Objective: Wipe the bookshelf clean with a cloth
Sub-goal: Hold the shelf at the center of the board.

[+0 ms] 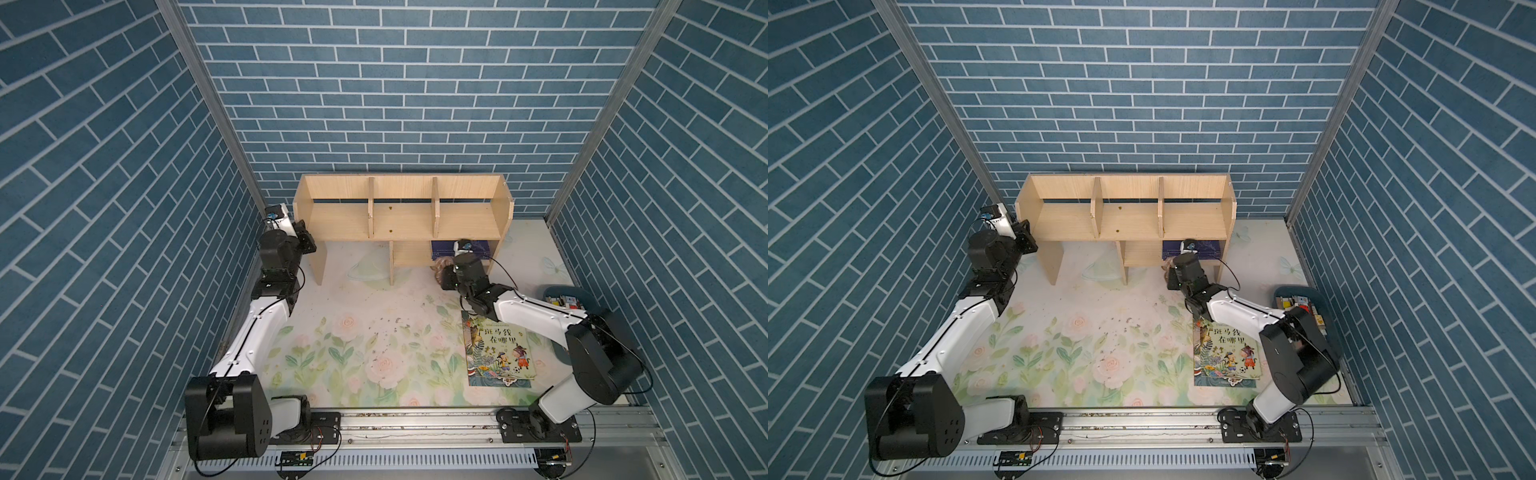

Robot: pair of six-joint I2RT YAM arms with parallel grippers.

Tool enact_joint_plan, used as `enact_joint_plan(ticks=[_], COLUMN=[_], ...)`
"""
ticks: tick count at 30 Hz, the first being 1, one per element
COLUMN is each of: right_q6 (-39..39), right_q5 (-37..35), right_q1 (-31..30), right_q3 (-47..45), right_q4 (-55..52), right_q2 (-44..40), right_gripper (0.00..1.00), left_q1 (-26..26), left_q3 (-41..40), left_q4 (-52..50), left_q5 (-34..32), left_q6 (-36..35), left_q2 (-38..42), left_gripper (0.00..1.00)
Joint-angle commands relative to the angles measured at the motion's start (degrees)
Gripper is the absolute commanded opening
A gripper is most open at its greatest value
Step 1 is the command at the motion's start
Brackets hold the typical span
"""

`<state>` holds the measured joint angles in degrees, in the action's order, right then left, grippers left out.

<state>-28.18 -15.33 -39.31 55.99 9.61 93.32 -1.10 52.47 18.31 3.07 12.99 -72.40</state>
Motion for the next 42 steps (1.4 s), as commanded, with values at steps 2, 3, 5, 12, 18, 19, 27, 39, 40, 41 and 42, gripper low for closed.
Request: enact_joint_plan(ticks=[2,3,5,12,18,19,27,39,40,41,42], right_q6=[0.5,0.9,1.8,6.2,3.5,2.6,-1.4,3.9,4.3,4.6,4.8], right_q5=[-2.1,-2.7,-3.9,-7.1,-7.1,-6.8,-5.4,-9.7,-10.0,-10.3,-10.4], right_q1=[-5.9,-7.3,-9.4,-13.9,-14.6,-14.9,-15.9,-15.6,-15.5,-15.6,-15.6], right_q3=[9.5,11.7,15.8,27.6,25.7,24.1,15.6,21.9,22.4,22.6,22.6], right_q4=[1.8,1.0,-0.5,-5.1,-2.8,-1.9,4.2,-0.7,-0.6,-0.3,0.0], right_q2=[5.9,6.7,7.4,6.3,9.6,10.5,17.3,7.8,7.4,7.2,7.2], right_gripper=[0.00,0.00,0.00,0.00,0.00,0.00,0.00,0.00,0.00,0.00,0.00], left_q1=[1.4,1.4,1.4,1.4,1.4,1.4,1.4,1.4,1.4,1.4,1.4], left_q3=[0.4,0.4,0.4,0.6,0.5,0.5,0.5,0.4,0.4,0.4,0.4], left_q4=[-2.5,-2.5,-2.5,-2.6,-2.6,-2.5,-2.6,-2.4,-2.4,-2.5,-2.4], left_q5=[6.0,6.1,6.1,5.9,6.3,6.4,6.5,7.0,7.0,7.0,7.2], left_q6=[3.8,3.9,3.9,3.8,3.9,3.9,4.0,4.2,4.2,4.2,4.4], left_q2=[-1.7,-1.8,-1.8,-1.6,-1.7,-1.7,-1.6,-1.5,-1.5,-1.5,-1.6], left_gripper=[0.00,0.00,0.00,0.00,0.00,0.00,0.00,0.00,0.00,0.00,0.00])
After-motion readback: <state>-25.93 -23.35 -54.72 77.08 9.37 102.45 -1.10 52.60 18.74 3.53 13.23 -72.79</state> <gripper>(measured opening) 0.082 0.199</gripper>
